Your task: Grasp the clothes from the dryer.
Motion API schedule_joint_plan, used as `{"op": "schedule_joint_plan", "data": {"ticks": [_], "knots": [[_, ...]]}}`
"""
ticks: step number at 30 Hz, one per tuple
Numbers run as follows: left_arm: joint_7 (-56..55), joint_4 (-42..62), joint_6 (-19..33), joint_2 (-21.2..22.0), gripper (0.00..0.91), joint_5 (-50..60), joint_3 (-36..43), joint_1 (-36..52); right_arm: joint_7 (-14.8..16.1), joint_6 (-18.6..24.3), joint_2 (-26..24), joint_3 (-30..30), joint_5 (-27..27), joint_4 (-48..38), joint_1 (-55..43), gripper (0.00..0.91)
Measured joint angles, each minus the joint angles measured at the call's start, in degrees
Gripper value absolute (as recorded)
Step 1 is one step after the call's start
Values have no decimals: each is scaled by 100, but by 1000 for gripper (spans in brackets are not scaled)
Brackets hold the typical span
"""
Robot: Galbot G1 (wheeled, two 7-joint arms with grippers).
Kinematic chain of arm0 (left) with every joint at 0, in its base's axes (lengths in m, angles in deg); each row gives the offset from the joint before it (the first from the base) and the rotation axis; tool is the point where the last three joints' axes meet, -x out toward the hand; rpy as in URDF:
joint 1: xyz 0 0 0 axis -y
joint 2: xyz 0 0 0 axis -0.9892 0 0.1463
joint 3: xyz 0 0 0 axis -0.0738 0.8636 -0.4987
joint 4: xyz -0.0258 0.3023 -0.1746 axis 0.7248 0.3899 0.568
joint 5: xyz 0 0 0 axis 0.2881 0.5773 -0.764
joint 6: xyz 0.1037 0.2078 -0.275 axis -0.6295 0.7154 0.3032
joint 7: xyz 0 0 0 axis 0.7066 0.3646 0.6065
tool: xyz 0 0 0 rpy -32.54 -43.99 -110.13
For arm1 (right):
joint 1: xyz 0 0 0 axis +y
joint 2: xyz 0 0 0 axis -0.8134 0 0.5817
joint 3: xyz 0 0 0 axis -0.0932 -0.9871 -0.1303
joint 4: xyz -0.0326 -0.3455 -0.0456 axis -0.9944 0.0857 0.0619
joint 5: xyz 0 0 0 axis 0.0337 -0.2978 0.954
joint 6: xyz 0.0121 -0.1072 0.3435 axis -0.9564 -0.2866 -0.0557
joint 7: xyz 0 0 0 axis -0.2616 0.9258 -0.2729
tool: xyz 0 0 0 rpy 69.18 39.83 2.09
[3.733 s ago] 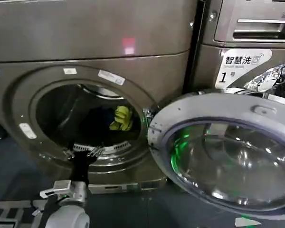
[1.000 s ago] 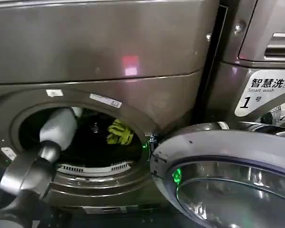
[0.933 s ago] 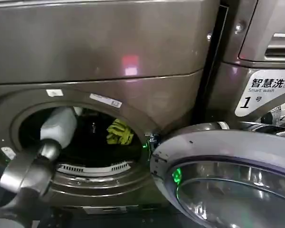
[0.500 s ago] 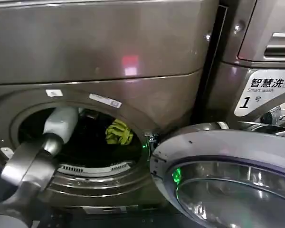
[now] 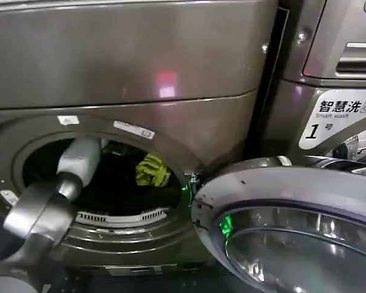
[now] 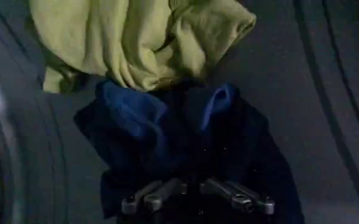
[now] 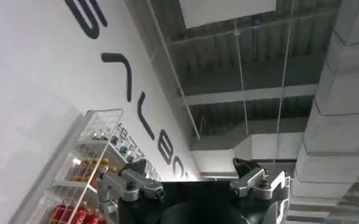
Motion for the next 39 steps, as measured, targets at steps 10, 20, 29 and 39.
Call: {"op": "schedule_joint_plan", "data": {"ticks": [10,20,29,39], "knots": [[-1279,-1090,-1172,-97,0,-2047,-932,-592,2,50,9,-169,-119,2,-142,907],[-3240,-3502,-2316,-61,0,-4589,-2117,-2183,-63,52,-18,-318,-186,55,-229,907],[-5104,-5700,-2178,252,0,-5836,-3004,-3841,-156,80,-19,-252,-186,71,-173,907],[-6139,-7408,-2060,601,0,-6054,-3588,-5278,-189,111,-38,-67,-121,29,-66,907]]}}
